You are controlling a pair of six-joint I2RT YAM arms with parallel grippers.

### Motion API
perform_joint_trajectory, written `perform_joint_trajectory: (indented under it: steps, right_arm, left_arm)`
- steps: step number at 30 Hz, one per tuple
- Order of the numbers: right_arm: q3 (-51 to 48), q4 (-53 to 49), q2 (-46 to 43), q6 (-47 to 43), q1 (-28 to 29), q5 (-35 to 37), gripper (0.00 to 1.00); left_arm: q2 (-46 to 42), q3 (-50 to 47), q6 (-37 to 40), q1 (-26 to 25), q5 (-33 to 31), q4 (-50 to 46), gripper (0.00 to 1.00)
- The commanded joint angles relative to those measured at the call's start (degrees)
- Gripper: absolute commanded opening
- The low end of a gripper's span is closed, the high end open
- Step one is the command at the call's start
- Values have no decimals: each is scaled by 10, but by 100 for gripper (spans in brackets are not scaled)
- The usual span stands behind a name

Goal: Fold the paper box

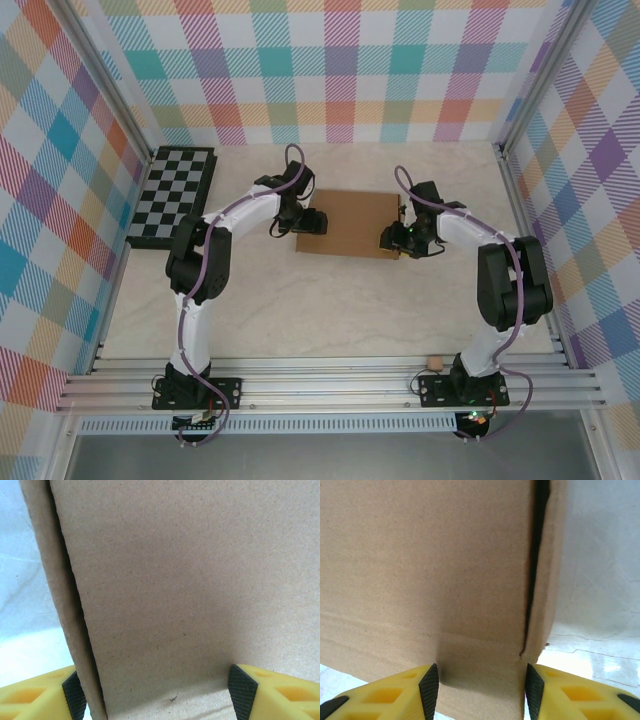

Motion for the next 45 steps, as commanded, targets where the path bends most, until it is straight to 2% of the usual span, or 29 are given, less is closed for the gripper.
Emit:
perform_joint_trajectory:
  steps: [1, 8, 19, 29, 36, 45]
  right_arm:
    - [13, -22, -13, -17, -1, 16, 52]
    - [10, 3, -5, -11, -1, 4, 51]
    - [-1, 11, -3, -32, -1, 39, 49]
    - [-35, 29, -12, -27, -1, 35, 46]
    - [-37, 13, -26, -25, -1, 58, 47]
    - [-34, 13, -28, -23, -1, 51, 49]
  left_arm:
    - [38, -9, 5, 3, -15, -47, 75]
    - [37, -7, 5, 3, -15, -48, 75]
    - [40, -6, 5, 3, -17, -48, 75]
    - [43, -2, 5, 3, -18, -49, 75]
    - [43, -4, 5, 3, -19, -49, 75]
    - [44, -1, 4, 3, -17, -49, 75]
